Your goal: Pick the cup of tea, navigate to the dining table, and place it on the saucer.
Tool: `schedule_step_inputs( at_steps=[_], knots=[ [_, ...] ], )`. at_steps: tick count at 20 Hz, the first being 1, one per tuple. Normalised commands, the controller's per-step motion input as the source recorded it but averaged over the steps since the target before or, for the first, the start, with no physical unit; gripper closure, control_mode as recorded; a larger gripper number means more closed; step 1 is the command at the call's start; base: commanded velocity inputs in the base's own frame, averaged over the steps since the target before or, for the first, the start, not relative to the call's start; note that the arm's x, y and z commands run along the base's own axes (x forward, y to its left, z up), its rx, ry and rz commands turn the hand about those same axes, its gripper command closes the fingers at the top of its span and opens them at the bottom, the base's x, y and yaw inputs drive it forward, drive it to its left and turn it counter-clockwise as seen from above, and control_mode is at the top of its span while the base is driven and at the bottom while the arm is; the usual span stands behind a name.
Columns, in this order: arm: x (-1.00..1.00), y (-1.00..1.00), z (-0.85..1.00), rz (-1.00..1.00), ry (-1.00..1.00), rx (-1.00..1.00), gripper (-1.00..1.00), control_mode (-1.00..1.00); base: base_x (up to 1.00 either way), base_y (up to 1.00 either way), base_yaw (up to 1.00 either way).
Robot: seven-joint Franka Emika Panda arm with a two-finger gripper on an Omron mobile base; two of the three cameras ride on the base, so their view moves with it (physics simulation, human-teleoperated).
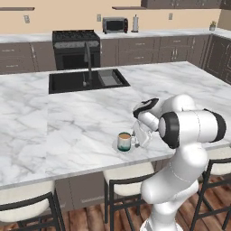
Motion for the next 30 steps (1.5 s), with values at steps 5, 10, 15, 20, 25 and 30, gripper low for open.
schedule_step_inputs(
  at_steps=[5, 10, 15, 20, 25, 30],
  knots=[
    [-0.01, -0.11, 0.74, 0.0, -0.05, 0.03, -1.0, -1.0, 0.0, 0.0, 0.0],
    [-0.5, -0.09, 0.91, 0.0, 0.0, 0.07, -1.0, -1.0, 0.0, 0.0, 0.0],
    [-0.99, -0.06, 0.74, -0.01, 0.01, 0.09, -1.0, -1.0, 0.0, 0.0, 0.0],
    [-1.0, -0.04, 0.58, -0.06, 0.04, 0.08, -1.0, -1.0, 0.0, 0.0, 0.0],
    [-1.0, -0.01, 0.44, -0.1, 0.07, 0.05, -1.0, -1.0, 0.0, 0.0, 0.0],
    [-1.0, -0.05, 0.29, -0.14, 0.1, 0.02, -1.0, -1.0, 0.0, 0.0, 0.0]
  ],
)
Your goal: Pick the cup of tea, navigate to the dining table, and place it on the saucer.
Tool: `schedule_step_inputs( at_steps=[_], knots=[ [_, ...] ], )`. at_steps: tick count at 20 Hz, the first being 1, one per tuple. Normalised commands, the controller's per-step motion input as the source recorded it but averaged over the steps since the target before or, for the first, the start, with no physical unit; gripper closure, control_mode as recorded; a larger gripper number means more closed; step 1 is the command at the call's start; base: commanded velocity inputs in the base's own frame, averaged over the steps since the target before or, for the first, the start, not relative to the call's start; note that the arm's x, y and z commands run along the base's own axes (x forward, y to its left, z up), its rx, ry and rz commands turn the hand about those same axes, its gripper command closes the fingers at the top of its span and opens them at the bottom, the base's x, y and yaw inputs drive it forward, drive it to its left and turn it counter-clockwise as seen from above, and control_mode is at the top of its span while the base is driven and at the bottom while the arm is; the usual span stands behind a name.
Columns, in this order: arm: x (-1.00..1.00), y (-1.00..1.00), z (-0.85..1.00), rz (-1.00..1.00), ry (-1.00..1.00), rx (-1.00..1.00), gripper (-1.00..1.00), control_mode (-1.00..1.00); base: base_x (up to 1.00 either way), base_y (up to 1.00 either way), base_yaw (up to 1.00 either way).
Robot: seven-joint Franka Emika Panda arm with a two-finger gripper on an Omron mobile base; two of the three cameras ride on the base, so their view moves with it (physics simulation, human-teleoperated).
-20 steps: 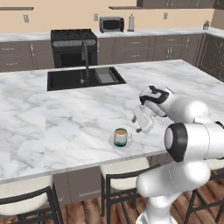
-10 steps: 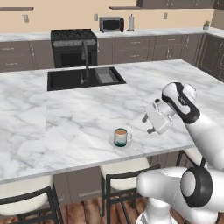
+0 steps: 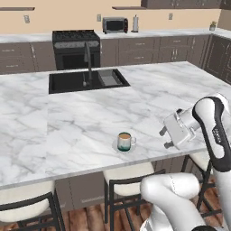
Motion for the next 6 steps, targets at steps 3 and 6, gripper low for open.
schedule_step_inputs(
  at_steps=[3, 6],
  knots=[
    [-1.0, -0.01, 0.14, -0.14, 0.06, 0.0, -1.0, -1.0, 0.0, 0.0, 0.0],
    [-0.99, 0.0, 0.19, -0.13, 0.06, 0.0, -1.0, -1.0, 0.0, 0.0, 0.0]
  ],
)
